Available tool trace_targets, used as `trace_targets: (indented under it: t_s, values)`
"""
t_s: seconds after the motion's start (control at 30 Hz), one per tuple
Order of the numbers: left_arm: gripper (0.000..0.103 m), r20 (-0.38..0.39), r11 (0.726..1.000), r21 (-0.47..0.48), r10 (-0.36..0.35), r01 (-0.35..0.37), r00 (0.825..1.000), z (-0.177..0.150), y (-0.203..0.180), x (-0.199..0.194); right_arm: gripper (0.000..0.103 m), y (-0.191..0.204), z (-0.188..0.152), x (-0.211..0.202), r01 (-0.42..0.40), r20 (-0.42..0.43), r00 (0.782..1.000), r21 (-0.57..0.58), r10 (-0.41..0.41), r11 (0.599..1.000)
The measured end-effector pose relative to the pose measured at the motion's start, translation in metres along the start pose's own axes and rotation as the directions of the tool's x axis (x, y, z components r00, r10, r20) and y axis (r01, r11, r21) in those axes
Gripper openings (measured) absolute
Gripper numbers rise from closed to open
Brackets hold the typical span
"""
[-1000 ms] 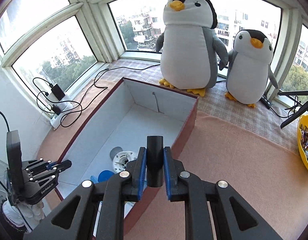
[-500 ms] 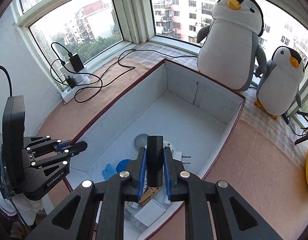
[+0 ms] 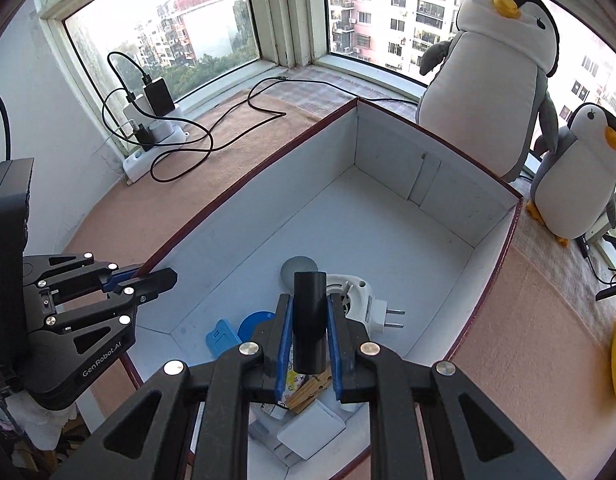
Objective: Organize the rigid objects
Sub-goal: 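Carry the black cylinder into the box and open the right gripper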
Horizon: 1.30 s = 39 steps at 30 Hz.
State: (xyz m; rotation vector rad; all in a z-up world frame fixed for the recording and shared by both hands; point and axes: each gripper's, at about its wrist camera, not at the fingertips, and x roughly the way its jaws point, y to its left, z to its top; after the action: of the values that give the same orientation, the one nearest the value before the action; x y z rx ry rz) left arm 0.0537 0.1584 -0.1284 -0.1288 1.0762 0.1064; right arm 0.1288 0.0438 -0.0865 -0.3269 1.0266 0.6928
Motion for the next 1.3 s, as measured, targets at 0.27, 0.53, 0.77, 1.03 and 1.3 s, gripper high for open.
trace_targets:
  t_s: [0.27,0.53,0.77,1.03,1.3]
  values:
    - [0.006,0.000,1.000,-0.004,-0.002,0.002,1.000,0.001,-0.001,0.000,0.015,0.004,-0.001,0.007,-0.012,-0.017,1.000,-0.012,0.012,1.000]
    - [0.006,0.000,1.000,-0.004,-0.002,0.002,1.000,0.001,0.000,0.000,0.023,0.008,-0.003,0.009,-0.024,-0.016,1.000,-0.034,0.023,0.999]
    - [0.006,0.000,1.000,-0.002,-0.002,0.002,1.000,0.000,0.000,0.001,0.062,0.008,-0.006,-0.002,-0.002,0.023,1.000,-0.047,0.003,0.999]
    - [0.006,-0.002,1.000,-0.002,-0.004,0.004,1.000,0.000,0.001,0.001,0.062,0.000,-0.010,-0.009,0.004,0.031,1.000,-0.023,-0.003,1.000]
    - [0.006,-0.004,1.000,-0.004,-0.007,0.007,1.000,-0.001,0.002,0.001,0.062,-0.014,-0.019,-0.028,0.021,0.065,0.998,0.025,-0.022,0.999]
